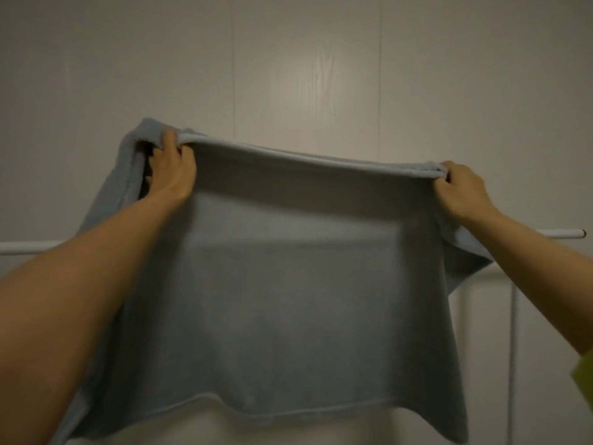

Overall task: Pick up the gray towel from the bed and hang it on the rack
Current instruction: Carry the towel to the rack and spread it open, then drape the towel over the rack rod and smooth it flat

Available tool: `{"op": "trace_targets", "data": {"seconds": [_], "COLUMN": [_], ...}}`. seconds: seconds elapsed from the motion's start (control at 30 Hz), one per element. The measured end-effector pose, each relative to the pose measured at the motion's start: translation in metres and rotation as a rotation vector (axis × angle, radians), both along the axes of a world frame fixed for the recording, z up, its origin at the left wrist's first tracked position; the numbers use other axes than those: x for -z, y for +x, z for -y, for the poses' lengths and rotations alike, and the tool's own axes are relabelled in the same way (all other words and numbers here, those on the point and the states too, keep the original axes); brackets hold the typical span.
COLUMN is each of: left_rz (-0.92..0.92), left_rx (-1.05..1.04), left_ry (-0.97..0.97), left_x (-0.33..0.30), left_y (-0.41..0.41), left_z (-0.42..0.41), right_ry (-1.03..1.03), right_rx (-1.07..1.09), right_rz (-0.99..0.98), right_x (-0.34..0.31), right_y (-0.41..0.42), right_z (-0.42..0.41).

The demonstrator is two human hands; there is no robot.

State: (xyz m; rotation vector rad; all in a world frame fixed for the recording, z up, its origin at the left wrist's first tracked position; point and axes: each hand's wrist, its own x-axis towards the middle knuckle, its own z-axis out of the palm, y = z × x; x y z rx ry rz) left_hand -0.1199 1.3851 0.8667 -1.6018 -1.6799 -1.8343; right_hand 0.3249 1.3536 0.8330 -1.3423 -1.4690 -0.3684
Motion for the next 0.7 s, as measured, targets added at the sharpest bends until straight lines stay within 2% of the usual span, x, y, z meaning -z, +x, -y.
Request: {"op": "trace_targets", "data": {"seconds": [0.27, 0.33, 0.4, 0.5, 0.53, 0.57, 0.63, 0.7], "left_rz": [-0.108, -0.208, -0.358, -0.585, -0.611, -0.612, -0.6, -0.527], "left_rx": [-0.062, -0.123, -0.135, -0.089, -0.08, -0.061, 0.037, 0.224], "left_ry": [0.054, -0.006, -0.27, -1.042, -1.245, -1.343, -1.237, -0.973], "left_x": [-0.005, -0.002, 0.005, 0.014, 0.017, 0.019, 0.023, 0.028], "left_y": [0.023, 0.022, 0.02, 0.027, 0.033, 0.041, 0.063, 0.096], "left_z": [-0.095, -0.116, -0.133, -0.138, -0.132, -0.126, -0.12, -0.113], "right_ry": [0.005, -0.03, -0.234, -0.852, -0.928, -0.894, -0.687, -0.555], "right_rx": [0.024, 0.035, 0.036, -0.027, -0.069, -0.094, -0.125, -0.162], "right_rz": [0.11, 0.126, 0.229, 0.314, 0.312, 0.327, 0.319, 0.258], "right_x": [0.003, -0.003, -0.011, -0.019, -0.018, -0.017, -0.014, -0.009], "right_y": [0.027, 0.031, 0.038, 0.048, 0.051, 0.055, 0.064, 0.071], "right_z": [-0.101, -0.123, -0.142, -0.149, -0.149, -0.151, -0.149, -0.138]}}
